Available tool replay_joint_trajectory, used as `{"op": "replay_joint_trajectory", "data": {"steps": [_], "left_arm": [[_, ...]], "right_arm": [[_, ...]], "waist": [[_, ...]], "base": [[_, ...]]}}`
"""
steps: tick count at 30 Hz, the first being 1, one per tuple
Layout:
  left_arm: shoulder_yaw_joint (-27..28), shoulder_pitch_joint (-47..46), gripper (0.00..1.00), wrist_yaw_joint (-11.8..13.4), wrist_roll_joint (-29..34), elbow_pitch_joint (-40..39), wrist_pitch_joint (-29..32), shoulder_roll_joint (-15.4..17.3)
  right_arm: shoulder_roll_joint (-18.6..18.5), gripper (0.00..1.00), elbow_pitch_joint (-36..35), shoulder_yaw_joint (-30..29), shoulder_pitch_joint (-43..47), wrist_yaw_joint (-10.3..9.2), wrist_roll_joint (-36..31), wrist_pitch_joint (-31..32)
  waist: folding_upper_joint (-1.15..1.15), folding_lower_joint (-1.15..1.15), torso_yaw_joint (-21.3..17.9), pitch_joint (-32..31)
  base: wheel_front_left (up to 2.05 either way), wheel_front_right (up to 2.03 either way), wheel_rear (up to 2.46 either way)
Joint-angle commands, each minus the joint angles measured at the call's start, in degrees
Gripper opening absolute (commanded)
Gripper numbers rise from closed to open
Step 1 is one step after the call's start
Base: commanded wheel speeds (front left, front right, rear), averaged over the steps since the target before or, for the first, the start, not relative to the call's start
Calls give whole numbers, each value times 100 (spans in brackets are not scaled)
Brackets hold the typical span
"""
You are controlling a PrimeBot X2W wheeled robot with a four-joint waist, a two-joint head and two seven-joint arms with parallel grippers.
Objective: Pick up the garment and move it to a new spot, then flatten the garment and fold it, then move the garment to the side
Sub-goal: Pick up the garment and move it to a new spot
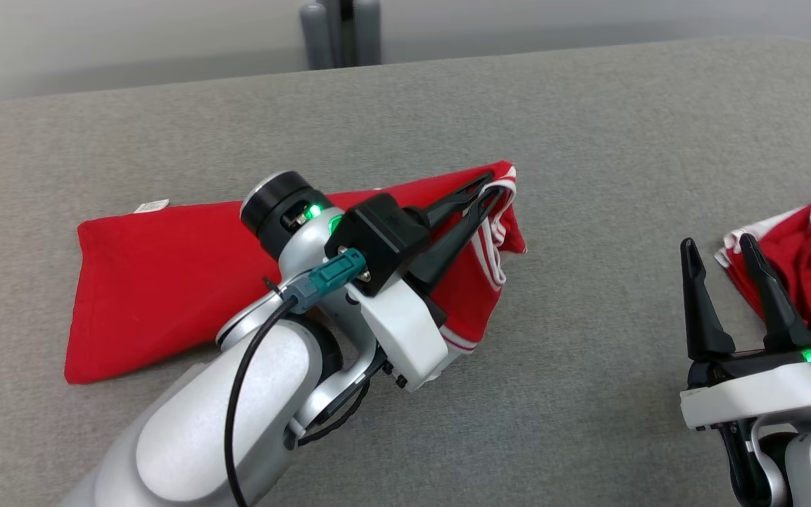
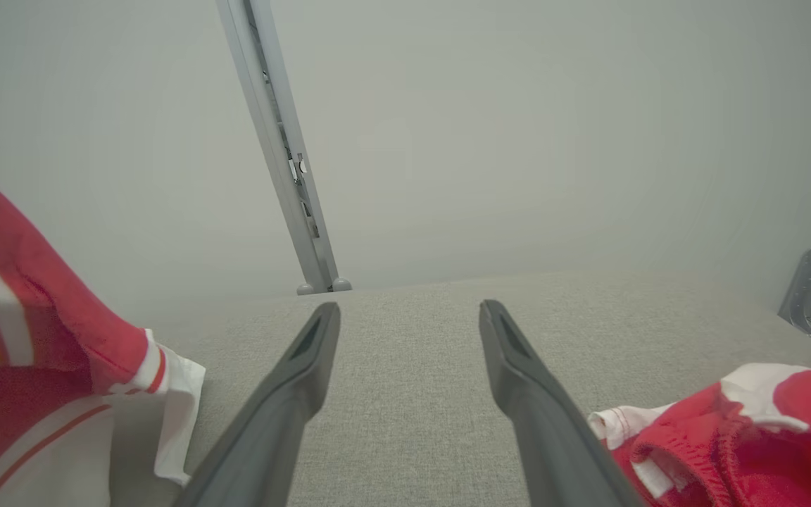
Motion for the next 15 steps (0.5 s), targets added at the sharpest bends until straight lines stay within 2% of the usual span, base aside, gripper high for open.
{"op": "replay_joint_trajectory", "data": {"steps": [1,7,15], "left_arm": [[13,-234,0,5,100,45,-55,-45],[-182,-369,0,-105,58,384,-77,-315],[-402,-277,0,-257,43,1335,-353,-514]], "right_arm": [[-28,100,43,24,-80,-2,70,-78],[-25,100,136,66,-93,-2,204,-269],[-27,100,225,106,-179,-2,290,-426]], "waist": [[0,0,-413,251],[0,0,-934,523],[0,0,-1093,798]], "base": [[0,0,0],[0,0,0],[0,0,0]]}}
